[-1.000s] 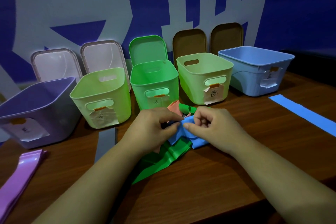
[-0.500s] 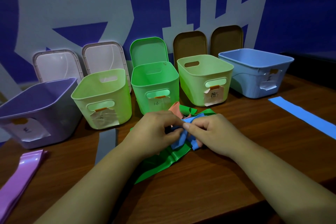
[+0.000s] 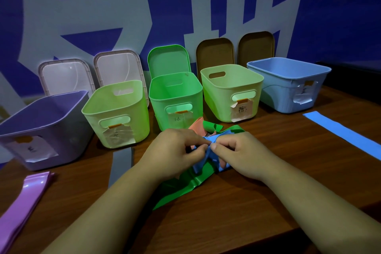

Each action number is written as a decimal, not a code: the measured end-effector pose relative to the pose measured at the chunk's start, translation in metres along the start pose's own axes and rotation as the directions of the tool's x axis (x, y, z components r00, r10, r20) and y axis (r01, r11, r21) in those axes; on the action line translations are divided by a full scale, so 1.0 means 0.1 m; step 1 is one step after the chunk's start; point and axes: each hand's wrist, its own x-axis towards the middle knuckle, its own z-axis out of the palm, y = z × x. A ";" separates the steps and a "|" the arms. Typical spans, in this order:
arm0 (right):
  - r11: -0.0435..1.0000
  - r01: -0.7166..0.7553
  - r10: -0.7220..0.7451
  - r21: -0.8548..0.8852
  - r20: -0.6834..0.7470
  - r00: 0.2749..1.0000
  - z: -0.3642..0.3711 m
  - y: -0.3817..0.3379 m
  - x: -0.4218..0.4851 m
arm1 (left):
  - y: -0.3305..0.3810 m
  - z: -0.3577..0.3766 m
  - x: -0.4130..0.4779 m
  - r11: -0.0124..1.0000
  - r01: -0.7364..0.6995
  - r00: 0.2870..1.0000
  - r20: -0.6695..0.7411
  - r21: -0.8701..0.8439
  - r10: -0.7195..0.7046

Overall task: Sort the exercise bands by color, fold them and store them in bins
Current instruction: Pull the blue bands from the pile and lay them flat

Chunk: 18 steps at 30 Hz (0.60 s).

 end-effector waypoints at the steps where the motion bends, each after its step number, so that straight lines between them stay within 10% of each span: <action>1: 1.000 -0.006 0.006 0.002 0.005 1.000 0.00 0.00 0.00 | 0.00 0.01 0.00 1.000 0.012 1.000 -0.017 0.000 -0.012; 13: 1.000 -0.031 0.031 0.002 -0.041 0.999 0.00 -0.01 0.02 | -0.02 0.09 0.03 0.977 0.204 0.967 -0.143 -0.055 -0.210; 18: 0.996 -0.082 0.086 0.032 -0.156 0.984 -0.02 0.04 0.03 | -0.12 0.00 0.08 0.926 0.310 0.835 -0.403 -0.216 -0.374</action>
